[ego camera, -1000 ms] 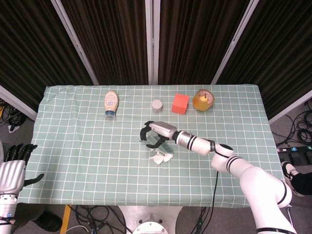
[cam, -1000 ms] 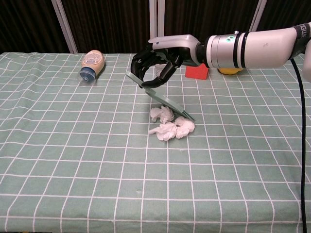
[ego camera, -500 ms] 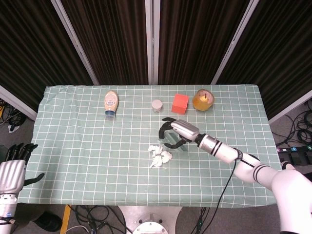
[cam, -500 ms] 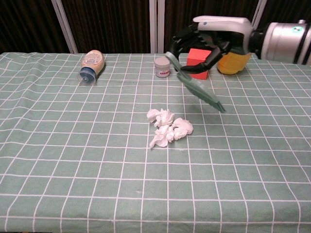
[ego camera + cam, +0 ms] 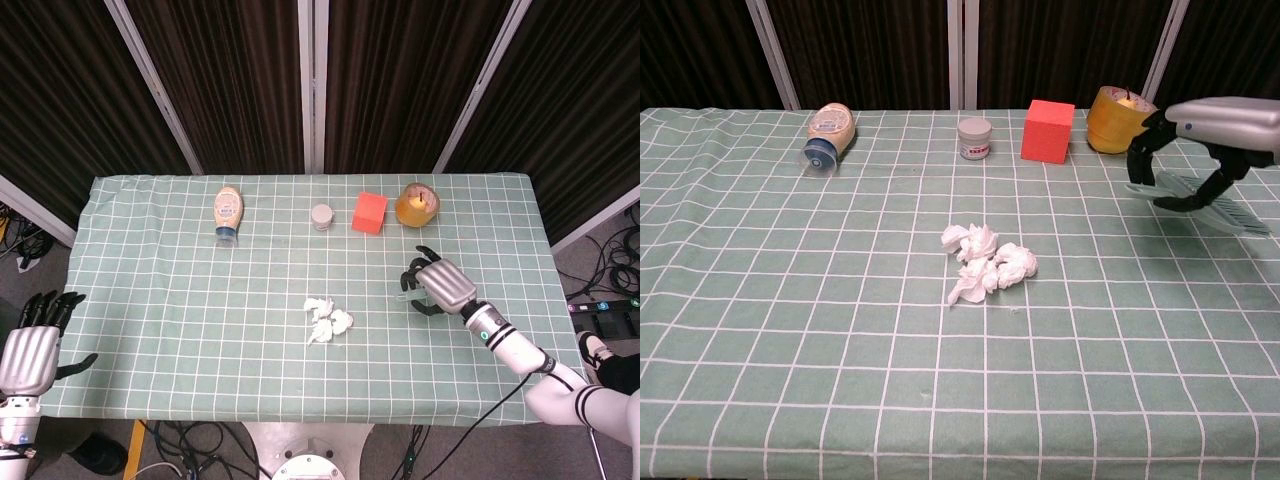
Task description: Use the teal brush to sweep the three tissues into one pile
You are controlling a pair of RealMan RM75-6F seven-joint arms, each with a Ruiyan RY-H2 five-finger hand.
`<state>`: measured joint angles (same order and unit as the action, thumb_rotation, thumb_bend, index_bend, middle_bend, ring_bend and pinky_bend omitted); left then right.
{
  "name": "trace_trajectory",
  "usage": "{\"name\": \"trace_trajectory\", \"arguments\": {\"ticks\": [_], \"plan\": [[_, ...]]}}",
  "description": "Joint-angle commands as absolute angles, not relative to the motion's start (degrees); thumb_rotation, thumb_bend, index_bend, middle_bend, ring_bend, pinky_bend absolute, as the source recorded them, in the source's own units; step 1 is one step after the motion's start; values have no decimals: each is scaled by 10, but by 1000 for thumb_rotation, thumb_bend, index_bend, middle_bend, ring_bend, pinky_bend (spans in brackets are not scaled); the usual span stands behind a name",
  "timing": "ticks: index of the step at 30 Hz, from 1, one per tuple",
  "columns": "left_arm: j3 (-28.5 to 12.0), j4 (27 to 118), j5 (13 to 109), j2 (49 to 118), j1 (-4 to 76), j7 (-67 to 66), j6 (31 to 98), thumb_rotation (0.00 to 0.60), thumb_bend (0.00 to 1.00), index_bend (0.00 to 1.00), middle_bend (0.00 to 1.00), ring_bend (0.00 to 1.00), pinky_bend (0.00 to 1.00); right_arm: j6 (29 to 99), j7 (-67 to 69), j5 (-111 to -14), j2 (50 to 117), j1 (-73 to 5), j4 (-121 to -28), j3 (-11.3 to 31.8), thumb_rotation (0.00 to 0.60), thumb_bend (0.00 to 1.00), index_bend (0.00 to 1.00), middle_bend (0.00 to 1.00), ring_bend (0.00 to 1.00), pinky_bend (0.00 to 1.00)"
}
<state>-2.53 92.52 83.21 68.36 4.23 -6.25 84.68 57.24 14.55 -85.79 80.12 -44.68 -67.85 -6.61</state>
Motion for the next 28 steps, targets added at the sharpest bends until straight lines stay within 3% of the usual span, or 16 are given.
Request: {"name": "trace_trajectory", "arguments": {"ticks": [1,7,12,16,21,23,28], "plan": [[-25,924,831,685,42,-61,846,600,22,156,137,74,70,545,79,-822,834,-415,-663,-62,600,588,574,523,182,47],[-25,916,834,687,43,-52,846,600,22,155,137,74,70,533,60,-792,807,-391,-717,-53,600,578,155,214,17,8],[-25,906,837,688,41,-36,850,600,22,156,137,74,70,586,91,-774,754,-347,-766,-35,600,576,59,147,1,3],[-23,894,842,693,41,-31,851,600,22,156,137,74,70,683,54,-785,705,-287,-819,-39,600,568,34,138,0,0],[-22,887,843,702,45,-33,845,600,22,156,137,74,70,804,20,-791,660,-195,-899,-55,600,307,34,139,0,0],[-23,884,844,705,46,-34,845,600,22,156,137,74,70,852,27,-805,650,-159,-916,-63,600,269,34,138,0,0],[-25,881,843,715,48,-32,845,600,21,155,137,74,70,924,55,-854,654,-105,-913,-72,600,319,33,148,0,0]]}}
